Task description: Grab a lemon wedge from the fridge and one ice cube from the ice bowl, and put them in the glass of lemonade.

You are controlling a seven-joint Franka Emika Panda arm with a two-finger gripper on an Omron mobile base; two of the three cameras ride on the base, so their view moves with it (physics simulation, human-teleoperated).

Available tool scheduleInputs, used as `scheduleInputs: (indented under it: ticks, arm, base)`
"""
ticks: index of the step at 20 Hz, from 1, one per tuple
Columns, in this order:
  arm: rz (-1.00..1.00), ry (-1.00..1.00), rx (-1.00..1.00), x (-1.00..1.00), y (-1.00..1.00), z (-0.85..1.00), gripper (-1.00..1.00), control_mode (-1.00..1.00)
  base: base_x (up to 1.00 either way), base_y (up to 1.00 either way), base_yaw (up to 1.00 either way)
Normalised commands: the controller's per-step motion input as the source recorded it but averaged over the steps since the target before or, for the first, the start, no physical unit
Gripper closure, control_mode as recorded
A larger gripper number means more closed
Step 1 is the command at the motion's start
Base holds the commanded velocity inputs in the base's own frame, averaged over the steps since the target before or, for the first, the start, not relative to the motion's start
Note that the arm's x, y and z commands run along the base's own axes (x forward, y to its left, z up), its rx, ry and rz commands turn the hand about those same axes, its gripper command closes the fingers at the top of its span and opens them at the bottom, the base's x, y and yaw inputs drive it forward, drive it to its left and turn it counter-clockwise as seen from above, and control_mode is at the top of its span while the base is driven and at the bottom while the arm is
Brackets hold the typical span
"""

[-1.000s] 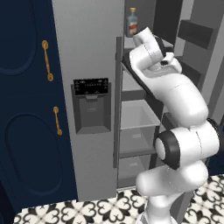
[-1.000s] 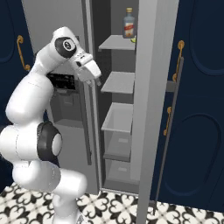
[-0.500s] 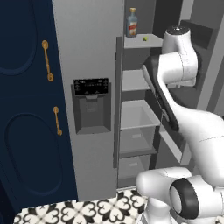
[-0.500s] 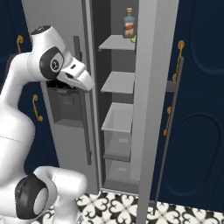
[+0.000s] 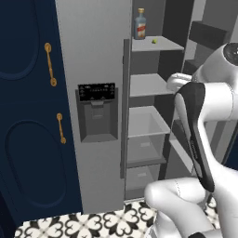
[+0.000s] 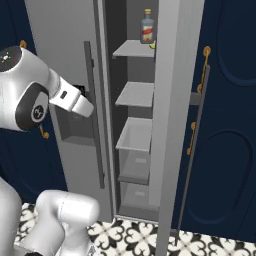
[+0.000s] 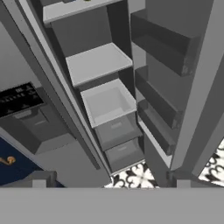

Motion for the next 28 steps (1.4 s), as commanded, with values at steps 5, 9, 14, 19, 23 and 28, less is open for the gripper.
scheduleInputs:
  ticks: [5, 9, 14, 19, 23, 28]
  arm:
    - [0.00, -0.01, 0.00, -0.31, 0.07, 0.06, -1.00, -1.00]
    - [0.01, 0.00, 0.00, -0.01, 0.28, 0.15, -1.00, -1.00]
    - [0.00, 0.00, 0.00, 0.00, 0.33, 0.00, -1.00, -1.00]
    - [-0.01, 0.00, 0.00, 0.00, 0.11, 0.00, -1.00, 1.00]
    - [0.00, 0.00, 0.00, 0.00, 0.00, 0.00, -1.00, 1.00]
    - [0.00, 0.00, 0.00, 0.00, 0.00, 0.00, -1.00, 1.00]
  base:
    - [0.00, 0.00, 0.00]
    - [0.00, 0.00, 0.00]
    - [0.00, 0.00, 0.00]
    - [0.01, 0.08, -0.07]
    - [0.20, 0.04, -0.40]
    - [0.54, 0.00, -0.40]
